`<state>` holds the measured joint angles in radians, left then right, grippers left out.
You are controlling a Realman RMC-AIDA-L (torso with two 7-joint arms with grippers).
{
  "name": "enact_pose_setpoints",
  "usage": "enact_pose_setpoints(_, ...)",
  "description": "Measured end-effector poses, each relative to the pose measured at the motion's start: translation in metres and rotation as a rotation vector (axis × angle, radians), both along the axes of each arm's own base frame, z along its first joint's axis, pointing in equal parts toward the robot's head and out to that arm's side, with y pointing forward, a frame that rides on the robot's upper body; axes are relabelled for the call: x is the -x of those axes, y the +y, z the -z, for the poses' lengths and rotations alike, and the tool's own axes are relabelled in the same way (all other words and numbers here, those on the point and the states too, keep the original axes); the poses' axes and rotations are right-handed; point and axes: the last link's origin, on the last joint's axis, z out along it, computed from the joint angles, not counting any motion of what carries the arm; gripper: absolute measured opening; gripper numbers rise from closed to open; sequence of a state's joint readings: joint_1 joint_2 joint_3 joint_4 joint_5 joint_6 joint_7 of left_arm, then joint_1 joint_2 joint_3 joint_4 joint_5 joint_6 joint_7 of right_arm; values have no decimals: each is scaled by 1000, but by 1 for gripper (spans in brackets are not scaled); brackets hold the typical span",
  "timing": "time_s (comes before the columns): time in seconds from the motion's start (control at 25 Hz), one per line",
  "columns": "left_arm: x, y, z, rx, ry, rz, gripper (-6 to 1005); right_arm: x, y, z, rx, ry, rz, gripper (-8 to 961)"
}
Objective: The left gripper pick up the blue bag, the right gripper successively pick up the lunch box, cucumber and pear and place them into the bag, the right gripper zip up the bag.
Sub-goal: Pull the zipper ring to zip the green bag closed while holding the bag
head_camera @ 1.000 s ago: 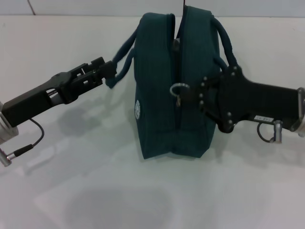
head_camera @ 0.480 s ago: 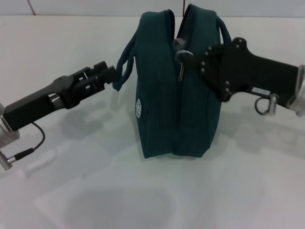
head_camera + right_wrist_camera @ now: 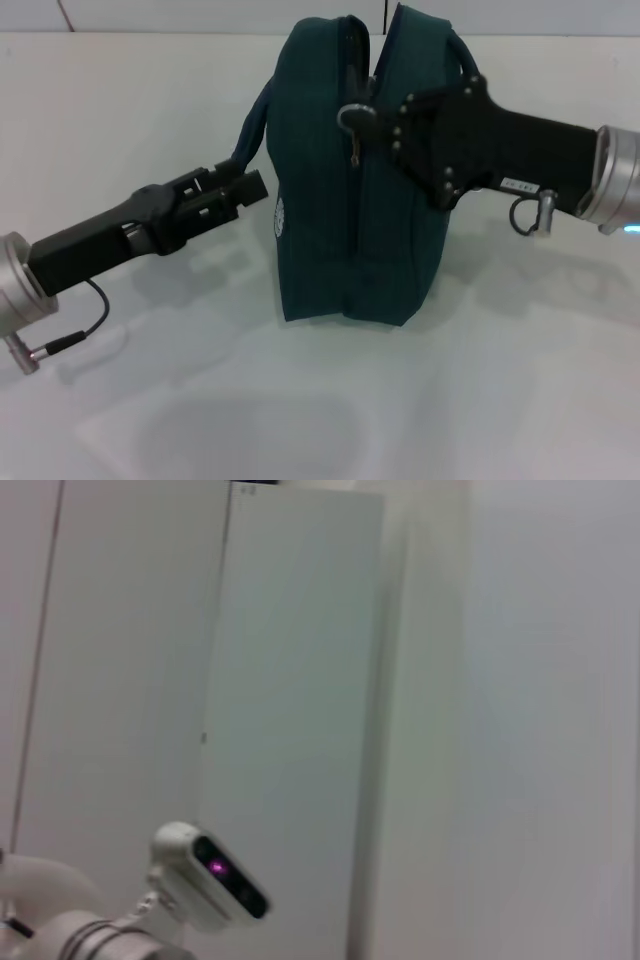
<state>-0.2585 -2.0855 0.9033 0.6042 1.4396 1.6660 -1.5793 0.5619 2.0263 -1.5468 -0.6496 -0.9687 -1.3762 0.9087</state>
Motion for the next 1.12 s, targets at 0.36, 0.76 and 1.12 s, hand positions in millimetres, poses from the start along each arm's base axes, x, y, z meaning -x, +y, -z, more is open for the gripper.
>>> enact_pose_setpoints(0.36,0,-1,6,16,20,12,719,13,-2,4,24,4,-47,37)
enact_pose_setpoints(0.76,-6,8,26,44,28,27,715,16,-3,3,29,19,-53,40)
enact_pose_setpoints(1.12,-6,10,30,21,49,31,582,13,-3,2,30,32,-38,42)
